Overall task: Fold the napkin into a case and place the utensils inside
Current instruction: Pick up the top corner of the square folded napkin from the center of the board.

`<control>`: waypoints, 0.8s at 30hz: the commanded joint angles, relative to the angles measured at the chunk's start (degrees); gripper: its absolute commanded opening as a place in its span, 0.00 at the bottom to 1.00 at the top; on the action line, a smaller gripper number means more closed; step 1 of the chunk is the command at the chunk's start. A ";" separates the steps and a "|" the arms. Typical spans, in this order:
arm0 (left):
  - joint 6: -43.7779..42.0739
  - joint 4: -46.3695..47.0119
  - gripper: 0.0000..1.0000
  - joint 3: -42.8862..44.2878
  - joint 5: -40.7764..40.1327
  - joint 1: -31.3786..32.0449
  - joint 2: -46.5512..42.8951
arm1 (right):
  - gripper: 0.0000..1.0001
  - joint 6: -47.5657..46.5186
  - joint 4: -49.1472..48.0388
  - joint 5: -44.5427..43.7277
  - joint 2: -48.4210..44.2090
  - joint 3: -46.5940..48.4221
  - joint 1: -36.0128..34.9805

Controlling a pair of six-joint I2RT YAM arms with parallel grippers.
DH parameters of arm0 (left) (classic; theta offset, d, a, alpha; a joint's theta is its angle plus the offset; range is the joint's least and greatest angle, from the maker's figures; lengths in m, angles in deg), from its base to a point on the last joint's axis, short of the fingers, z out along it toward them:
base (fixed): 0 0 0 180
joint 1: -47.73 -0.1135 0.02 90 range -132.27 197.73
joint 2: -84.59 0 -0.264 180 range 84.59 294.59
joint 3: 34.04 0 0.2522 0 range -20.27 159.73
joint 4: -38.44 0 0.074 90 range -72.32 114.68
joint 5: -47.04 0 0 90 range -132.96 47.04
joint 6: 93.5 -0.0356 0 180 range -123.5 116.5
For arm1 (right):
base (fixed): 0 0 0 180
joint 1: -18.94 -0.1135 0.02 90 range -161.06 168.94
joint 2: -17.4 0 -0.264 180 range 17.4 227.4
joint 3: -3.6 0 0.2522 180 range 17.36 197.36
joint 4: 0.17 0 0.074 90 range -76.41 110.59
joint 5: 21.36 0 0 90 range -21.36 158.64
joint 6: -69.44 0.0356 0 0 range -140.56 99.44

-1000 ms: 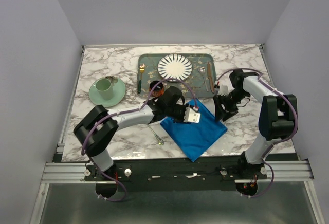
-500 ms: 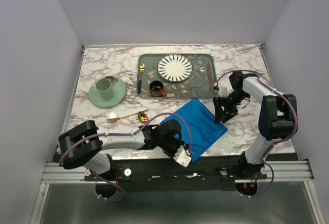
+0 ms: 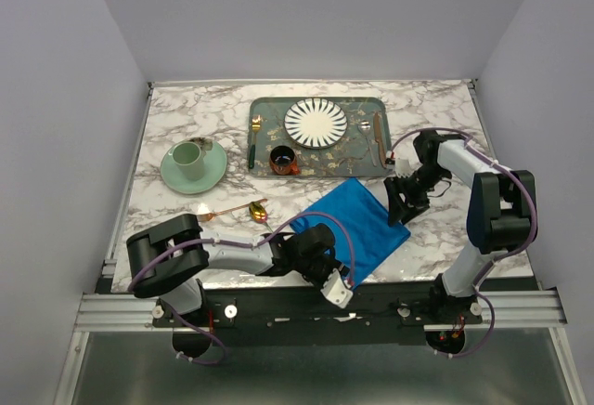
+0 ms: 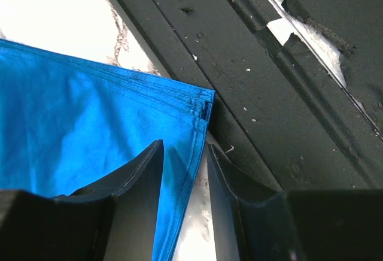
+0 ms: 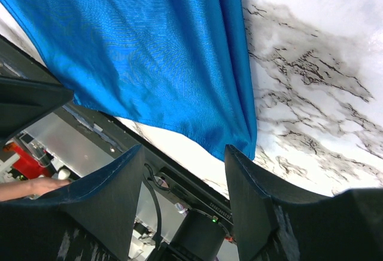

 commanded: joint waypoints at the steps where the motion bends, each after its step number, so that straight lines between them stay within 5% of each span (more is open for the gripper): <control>1: -1.90 1.88 0.43 -0.04 0.77 0.32 1.21 | 0.64 -0.69 0.59 0.30 0.96 -0.22 0.01; 8: -1.99 1.79 0.36 0.05 1.83 0.32 1.56 | 0.64 -0.69 0.68 0.21 1.48 0.05 0.01; 15: -2.78 2.05 0.08 -0.03 2.53 -0.47 0.42 | 0.64 -0.60 0.68 0.38 1.84 -0.04 0.01; 24: -6.03 -1.98 0.00 0.84 5.78 -2.93 -2.92 | 0.64 -0.69 0.86 0.38 2.45 0.49 0.01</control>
